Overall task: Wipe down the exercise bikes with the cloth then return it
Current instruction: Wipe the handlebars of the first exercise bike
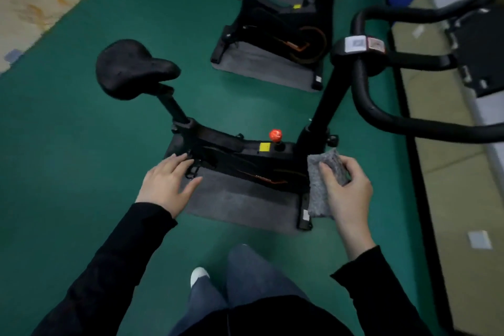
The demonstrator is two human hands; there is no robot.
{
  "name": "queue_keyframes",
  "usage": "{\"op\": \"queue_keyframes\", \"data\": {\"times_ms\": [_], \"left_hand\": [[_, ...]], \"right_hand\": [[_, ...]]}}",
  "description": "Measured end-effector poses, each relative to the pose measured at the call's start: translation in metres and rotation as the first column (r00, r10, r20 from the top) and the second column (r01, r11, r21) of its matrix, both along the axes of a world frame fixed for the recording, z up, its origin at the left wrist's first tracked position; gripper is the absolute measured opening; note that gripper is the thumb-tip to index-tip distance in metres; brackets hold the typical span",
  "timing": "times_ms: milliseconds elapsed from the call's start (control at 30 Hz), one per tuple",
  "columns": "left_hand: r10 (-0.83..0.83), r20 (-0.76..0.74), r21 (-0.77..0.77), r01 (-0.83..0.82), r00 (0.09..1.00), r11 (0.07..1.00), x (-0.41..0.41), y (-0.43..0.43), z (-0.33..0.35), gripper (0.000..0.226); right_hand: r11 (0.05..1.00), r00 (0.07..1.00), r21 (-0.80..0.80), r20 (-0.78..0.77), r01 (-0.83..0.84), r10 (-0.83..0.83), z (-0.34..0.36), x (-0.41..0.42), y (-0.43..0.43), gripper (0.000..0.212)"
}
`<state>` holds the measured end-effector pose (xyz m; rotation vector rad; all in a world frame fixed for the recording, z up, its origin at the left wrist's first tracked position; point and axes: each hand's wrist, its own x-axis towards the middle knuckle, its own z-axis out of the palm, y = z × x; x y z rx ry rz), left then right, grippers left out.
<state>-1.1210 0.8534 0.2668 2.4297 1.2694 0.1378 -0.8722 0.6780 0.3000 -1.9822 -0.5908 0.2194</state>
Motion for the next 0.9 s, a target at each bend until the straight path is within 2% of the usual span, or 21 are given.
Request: {"op": "queue_keyframes", "data": {"times_ms": [233, 367, 467, 567, 733, 900], "left_hand": [[-0.282, 0.014, -0.018, 0.282, 0.959, 0.959, 0.067, 0.046, -0.002, 0.050], [-0.437, -0.061, -0.009, 0.438, 0.897, 0.899, 0.118, 0.069, -0.002, 0.053], [-0.533, -0.107, 0.001, 0.536, 0.839, 0.844, 0.154, 0.084, 0.005, 0.054], [-0.595, -0.111, 0.035, 0.601, 0.796, 0.798, 0.189, 0.097, 0.017, 0.053], [-0.681, -0.051, 0.081, 0.683, 0.730, 0.726, 0.239, 0.104, 0.039, 0.051], [-0.765, -0.044, 0.117, 0.764, 0.642, 0.634, 0.283, 0.108, 0.053, 0.054]], "right_hand": [[0.966, 0.965, -0.039, -0.044, 0.256, -0.257, -0.012, 0.008, -0.014, 0.014], [0.928, 0.921, -0.033, -0.114, 0.371, -0.372, -0.028, 0.025, -0.009, 0.014], [0.900, 0.889, -0.025, -0.148, 0.435, -0.434, -0.039, 0.037, -0.003, 0.022], [0.874, 0.862, -0.027, -0.158, 0.485, -0.482, -0.040, 0.050, 0.006, 0.025], [0.822, 0.820, 0.021, -0.088, 0.570, -0.566, -0.028, 0.063, 0.002, 0.011], [0.726, 0.728, 0.059, -0.092, 0.685, -0.680, -0.024, 0.060, -0.003, 0.022]]}}
